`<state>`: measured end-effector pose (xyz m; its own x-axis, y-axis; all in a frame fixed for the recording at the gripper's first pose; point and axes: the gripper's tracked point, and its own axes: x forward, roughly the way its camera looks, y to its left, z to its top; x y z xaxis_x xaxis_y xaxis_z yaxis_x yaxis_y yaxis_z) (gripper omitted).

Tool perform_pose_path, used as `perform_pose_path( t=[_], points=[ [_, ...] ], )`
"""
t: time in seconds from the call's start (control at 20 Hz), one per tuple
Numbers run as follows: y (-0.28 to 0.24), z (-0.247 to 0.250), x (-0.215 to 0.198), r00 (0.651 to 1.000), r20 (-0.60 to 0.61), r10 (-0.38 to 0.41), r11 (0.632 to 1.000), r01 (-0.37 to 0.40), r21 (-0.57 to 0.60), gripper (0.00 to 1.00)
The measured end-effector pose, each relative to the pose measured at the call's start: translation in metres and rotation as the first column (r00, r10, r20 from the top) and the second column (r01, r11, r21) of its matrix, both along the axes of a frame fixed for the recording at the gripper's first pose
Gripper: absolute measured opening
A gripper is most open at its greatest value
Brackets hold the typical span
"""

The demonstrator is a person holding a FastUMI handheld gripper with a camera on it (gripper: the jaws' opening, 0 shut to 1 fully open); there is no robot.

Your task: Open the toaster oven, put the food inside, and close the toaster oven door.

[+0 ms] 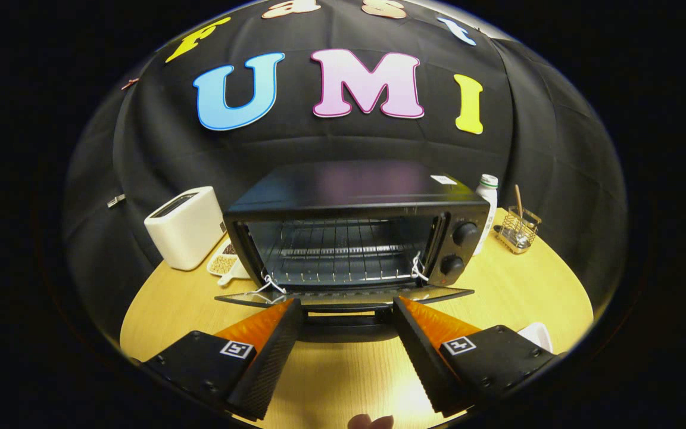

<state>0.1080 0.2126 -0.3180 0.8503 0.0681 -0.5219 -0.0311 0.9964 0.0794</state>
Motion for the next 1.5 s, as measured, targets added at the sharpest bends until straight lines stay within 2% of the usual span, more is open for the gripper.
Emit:
perform_pose_path(
  t=[0.3,0.55,0.8,1.05,1.15,1.5],
  points=[
    [-0.001,-0.037,-0.026,0.996,-0.085,0.03,0.999,-0.034,-0.042,0.99],
    [-0.004,-0.063,-0.049,0.984,-0.172,0.05,0.998,-0.055,-0.023,0.99],
    [-0.015,-0.053,-0.067,0.978,-0.203,0.055,0.998,-0.049,0.034,0.99],
    [-0.035,-0.017,-0.083,0.968,-0.218,0.125,0.99,-0.106,0.096,0.99],
    [-0.052,-0.001,-0.091,0.96,-0.243,0.137,0.985,-0.107,0.134,0.99],
    [-0.144,0.018,-0.12,0.888,-0.42,0.186,0.98,-0.137,0.144,0.99]
  ],
)
